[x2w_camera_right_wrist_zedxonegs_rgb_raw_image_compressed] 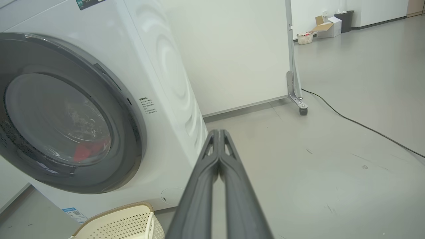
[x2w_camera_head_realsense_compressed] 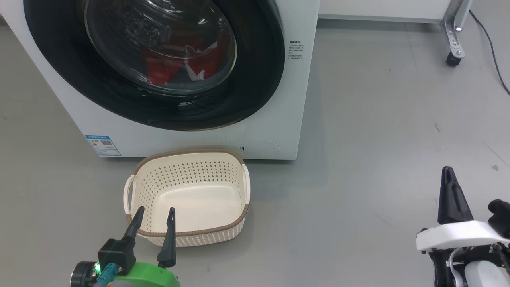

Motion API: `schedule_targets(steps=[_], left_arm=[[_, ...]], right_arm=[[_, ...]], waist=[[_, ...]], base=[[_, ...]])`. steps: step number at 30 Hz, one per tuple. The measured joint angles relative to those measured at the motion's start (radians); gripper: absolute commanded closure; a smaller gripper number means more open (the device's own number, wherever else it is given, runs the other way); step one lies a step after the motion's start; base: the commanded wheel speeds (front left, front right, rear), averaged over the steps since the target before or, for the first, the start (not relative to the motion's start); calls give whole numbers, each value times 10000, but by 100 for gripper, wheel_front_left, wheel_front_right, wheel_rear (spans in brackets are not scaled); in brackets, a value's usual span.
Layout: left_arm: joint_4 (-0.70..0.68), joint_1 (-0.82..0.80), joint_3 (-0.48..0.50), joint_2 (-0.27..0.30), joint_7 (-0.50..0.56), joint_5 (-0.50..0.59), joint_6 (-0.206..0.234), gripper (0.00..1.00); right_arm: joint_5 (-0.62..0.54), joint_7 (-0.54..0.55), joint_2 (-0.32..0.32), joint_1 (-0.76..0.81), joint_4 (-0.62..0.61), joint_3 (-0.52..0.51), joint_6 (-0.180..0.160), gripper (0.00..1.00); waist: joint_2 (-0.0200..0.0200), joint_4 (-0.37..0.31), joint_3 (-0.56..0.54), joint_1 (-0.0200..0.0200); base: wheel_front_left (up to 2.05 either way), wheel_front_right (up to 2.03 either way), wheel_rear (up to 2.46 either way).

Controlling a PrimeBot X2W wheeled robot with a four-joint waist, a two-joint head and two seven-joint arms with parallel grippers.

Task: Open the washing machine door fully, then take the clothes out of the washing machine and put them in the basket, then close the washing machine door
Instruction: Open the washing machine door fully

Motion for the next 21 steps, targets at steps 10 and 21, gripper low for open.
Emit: schedule_targets(steps=[10,21], left_arm=[[-127,-534,-311,0,0,-4,-17,0],[-259,-1009,-587,0,-2,-130,-29,0]], right_arm=[[2911,274,222,-1023,-199,-1147,230,100],[5628,1392,234,-2884,-397,-1944,226,100]], waist=[[0,353,826,0],[0,898,1686,0]], base=[[0,0,0],[0,0,0]])
